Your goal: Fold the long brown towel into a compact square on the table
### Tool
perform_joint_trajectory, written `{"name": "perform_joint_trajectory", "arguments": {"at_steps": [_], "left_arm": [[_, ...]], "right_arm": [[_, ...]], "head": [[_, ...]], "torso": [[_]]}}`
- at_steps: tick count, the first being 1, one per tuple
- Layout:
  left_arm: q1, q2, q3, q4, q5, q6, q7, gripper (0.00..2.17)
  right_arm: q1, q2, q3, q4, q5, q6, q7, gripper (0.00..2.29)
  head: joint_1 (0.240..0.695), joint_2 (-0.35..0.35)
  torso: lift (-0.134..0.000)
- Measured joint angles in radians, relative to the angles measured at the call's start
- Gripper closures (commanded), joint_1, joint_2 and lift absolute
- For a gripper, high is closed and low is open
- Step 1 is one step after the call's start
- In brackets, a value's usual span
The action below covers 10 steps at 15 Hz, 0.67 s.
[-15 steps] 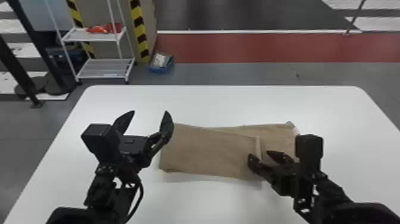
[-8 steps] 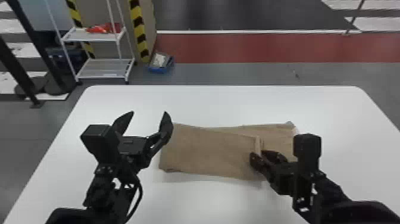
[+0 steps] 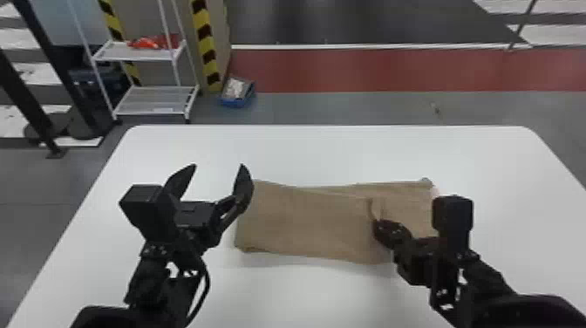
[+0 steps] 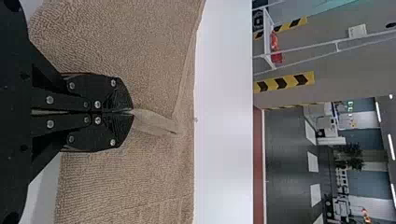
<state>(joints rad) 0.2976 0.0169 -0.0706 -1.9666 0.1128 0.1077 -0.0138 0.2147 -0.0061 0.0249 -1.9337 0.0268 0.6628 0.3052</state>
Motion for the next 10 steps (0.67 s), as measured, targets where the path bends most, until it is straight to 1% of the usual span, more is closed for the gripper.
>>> {"name": "perform_joint_trajectory", "arguments": {"at_steps": [7,10], "left_arm": [[0.013,0.0,0.013,0.008,0.002,-0.026,0.002,0.09],[0.014,0.0,0.029,0.032,0.002,-0.061,0.027,0.09]], "right_arm": [[-0.011,0.0,-0.001,-0.05,-0.008,-0.004,-0.001,1.24],[-0.019,0.0,-0.056,-0.08,-0.031,0.019,0.009,1.24]], "head": [[0.695,0.041],[0.695,0.033]], "torso": [[-0.123],[-0.123]]}}
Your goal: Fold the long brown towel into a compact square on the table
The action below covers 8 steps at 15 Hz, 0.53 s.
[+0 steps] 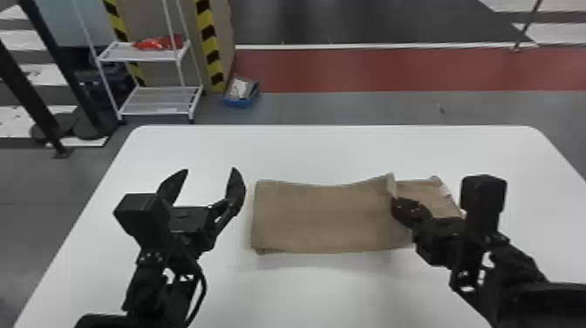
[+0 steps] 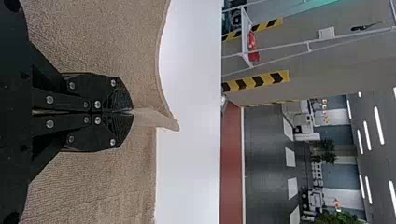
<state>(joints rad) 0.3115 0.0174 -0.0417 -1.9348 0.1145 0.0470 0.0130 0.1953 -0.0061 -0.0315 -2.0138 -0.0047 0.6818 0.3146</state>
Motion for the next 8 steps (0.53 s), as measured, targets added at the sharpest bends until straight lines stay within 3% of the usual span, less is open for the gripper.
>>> {"name": "perform_joint_trajectory", "arguments": {"at_steps": [4,8], "left_arm": [[-0.003,0.0,0.023,0.021,0.009,-0.011,0.001,0.09],[-0.002,0.0,0.025,0.021,0.01,-0.011,0.0,0.09]], "right_arm": [[-0.015,0.0,-0.077,0.001,-0.03,0.013,0.009,1.23],[-0.06,0.0,-0.057,0.031,-0.029,0.014,0.02,1.24]], "head": [[0.695,0.007],[0.695,0.018]], "torso": [[-0.123],[-0.123]]}}
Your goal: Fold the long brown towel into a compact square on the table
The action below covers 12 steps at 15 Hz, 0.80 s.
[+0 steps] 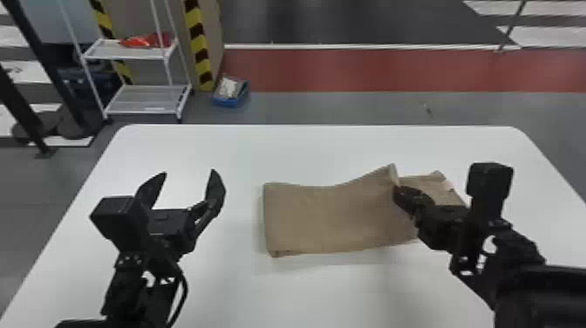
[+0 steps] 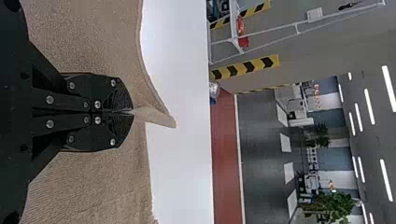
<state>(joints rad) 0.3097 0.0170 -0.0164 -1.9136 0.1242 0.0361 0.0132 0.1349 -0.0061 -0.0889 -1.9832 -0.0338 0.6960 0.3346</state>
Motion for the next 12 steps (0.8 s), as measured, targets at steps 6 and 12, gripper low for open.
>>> {"name": "perform_joint_trajectory", "arguments": {"at_steps": [6,12], "left_arm": [[0.007,0.001,0.009,-0.003,0.003,0.0,-0.004,0.09],[0.007,0.001,0.013,0.007,0.012,0.0,-0.013,0.09]], "right_arm": [[-0.096,0.0,-0.034,-0.063,-0.012,0.164,0.022,1.24],[-0.137,0.0,-0.176,0.023,-0.064,0.193,0.041,1.24]], "head": [[0.695,0.019],[0.695,-0.049]], "torso": [[-0.123],[-0.123]]}}
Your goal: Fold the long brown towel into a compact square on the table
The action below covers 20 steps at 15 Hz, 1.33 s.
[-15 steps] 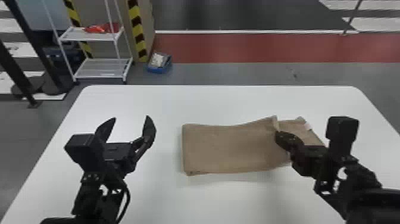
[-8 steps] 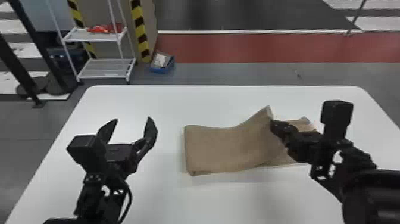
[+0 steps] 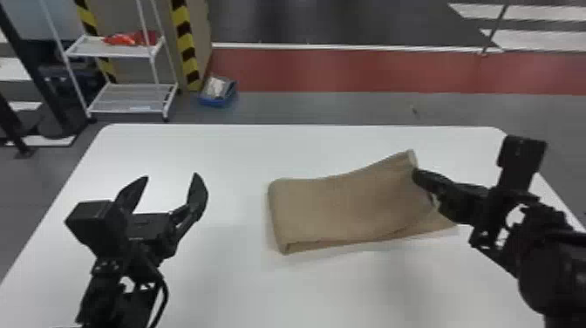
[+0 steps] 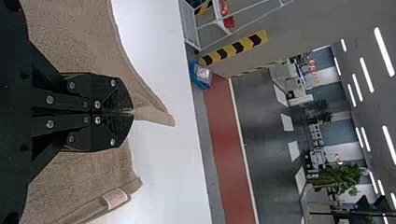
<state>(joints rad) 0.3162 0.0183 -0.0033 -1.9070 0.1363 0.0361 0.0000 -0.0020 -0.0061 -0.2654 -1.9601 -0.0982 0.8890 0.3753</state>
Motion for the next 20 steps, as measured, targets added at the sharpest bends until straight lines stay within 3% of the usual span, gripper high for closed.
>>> {"name": "perform_joint_trajectory", "arguments": {"at_steps": [6,11,16,20], "left_arm": [[0.004,0.0,0.0,-0.003,0.0,0.0,-0.002,0.09],[0.0,-0.001,-0.003,0.006,0.0,0.0,-0.002,0.09],[-0.001,-0.003,-0.004,0.01,-0.003,0.0,-0.002,0.09],[0.004,-0.001,0.003,0.009,-0.001,0.0,-0.001,0.09]], "right_arm": [[-0.012,0.0,-0.019,0.04,-0.007,-0.001,0.02,1.24],[-0.039,0.004,-0.118,-0.024,-0.044,0.078,0.025,1.23],[-0.062,0.006,-0.11,0.074,-0.032,0.032,0.023,1.24],[-0.077,0.004,-0.122,0.084,-0.033,0.032,0.024,1.24]], "head": [[0.695,-0.052],[0.695,-0.095],[0.695,-0.096],[0.695,-0.097]], "torso": [[-0.123],[-0.123],[-0.123],[-0.123]]}}
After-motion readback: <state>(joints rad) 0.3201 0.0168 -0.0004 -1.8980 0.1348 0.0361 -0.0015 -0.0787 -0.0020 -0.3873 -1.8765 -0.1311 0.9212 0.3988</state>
